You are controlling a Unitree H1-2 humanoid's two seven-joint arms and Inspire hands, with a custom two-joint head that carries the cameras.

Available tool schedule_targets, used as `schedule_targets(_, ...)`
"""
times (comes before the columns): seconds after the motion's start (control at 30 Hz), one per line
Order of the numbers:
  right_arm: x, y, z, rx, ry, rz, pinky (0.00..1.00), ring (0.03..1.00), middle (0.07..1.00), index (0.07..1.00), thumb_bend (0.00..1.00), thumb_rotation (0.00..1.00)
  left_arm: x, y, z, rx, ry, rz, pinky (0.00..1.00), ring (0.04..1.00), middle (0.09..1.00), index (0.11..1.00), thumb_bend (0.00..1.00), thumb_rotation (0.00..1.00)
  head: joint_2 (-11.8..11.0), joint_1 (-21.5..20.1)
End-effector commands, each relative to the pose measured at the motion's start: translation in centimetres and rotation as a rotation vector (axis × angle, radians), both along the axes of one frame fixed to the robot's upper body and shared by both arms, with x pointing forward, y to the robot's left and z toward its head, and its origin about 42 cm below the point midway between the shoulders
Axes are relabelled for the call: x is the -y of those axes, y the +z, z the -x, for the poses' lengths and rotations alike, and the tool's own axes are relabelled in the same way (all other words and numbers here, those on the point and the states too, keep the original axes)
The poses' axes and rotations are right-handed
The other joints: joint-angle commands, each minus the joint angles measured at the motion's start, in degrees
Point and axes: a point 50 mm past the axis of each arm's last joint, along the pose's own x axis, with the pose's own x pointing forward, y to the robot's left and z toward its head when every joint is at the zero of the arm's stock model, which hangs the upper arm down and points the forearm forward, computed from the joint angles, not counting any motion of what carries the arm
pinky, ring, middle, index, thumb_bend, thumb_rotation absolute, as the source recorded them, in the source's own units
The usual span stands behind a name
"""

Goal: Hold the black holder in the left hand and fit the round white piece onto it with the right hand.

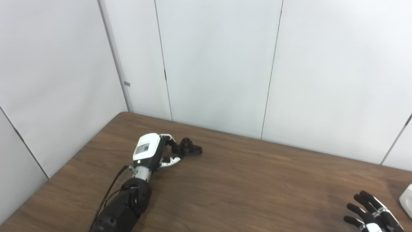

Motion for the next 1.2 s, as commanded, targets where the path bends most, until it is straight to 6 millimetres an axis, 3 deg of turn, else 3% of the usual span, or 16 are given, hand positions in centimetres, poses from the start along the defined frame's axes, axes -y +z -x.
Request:
schedule_targets(0.0,-0.2,1.7,-0.2,0.08,-0.005,-0.006,0.64,0.767,0.838,0.8,0.43,0.49,-0.5,2.4,-1.2,0.064,-0.008,-0.036,0.62,0.653,0.625,0.489,0.52,0.06,0.05,0.02)
schedule_targets(0.23,-0.5,1.6,-0.5,0.08,-0.01,-0.005,0.62,0.766,0.837,0.803,0.42,0.48,-1.1,2.7,-1.1,0.102,-0.019,-0.057,0.59,0.641,0.636,0.494,0.52,0.07,-0.44,-0.17)
schedule_targets(0.3,-0.5,1.4,-0.6,0.08,-0.008,-0.01,0.63,0.769,0.84,0.804,0.41,0.47,-1.4,2.7,-1.1,0.117,-0.025,-0.062,0.59,0.661,0.677,0.627,0.81,0.13,-0.57,-0.18)
schedule_targets(0.4,-0.5,1.3,-0.8,0.079,-0.008,-0.021,0.64,0.765,0.836,0.802,0.4,0.45,-1.7,2.8,-1.0,0.127,-0.015,-0.073,0.6,0.693,0.734,0.722,0.91,0.16,-0.86,-0.17)
schedule_targets(0.63,-0.7,1.0,-1.2,0.073,-0.006,-0.037,0.64,0.764,0.836,0.799,0.38,0.44,-2.5,2.4,-0.7,0.124,-0.002,-0.082,0.6,0.724,0.813,0.836,0.96,0.19,-1.44,-0.34)
schedule_targets(0.8,-0.8,0.9,-1.4,0.07,-0.011,-0.045,0.64,0.757,0.838,0.795,0.38,0.43,-3.1,2.4,-0.9,0.09,0.003,-0.078,0.61,0.743,0.828,0.844,0.97,0.19,-1.71,-0.41)
schedule_targets(0.93,-0.9,1.0,-1.3,0.077,-0.009,-0.046,0.63,0.755,0.827,0.789,0.39,0.44,-3.5,2.7,-1.1,0.031,-0.007,-0.069,0.65,0.789,0.851,0.863,0.97,0.28,-1.52,-0.74)
schedule_targets(1.17,-1.0,1.0,-0.9,0.081,-0.01,-0.051,0.63,0.754,0.833,0.789,0.39,0.43,-3.1,3.2,-1.7,-0.08,-0.017,-0.078,0.77,0.854,0.861,0.839,0.95,0.31,-1.05,-1.75)
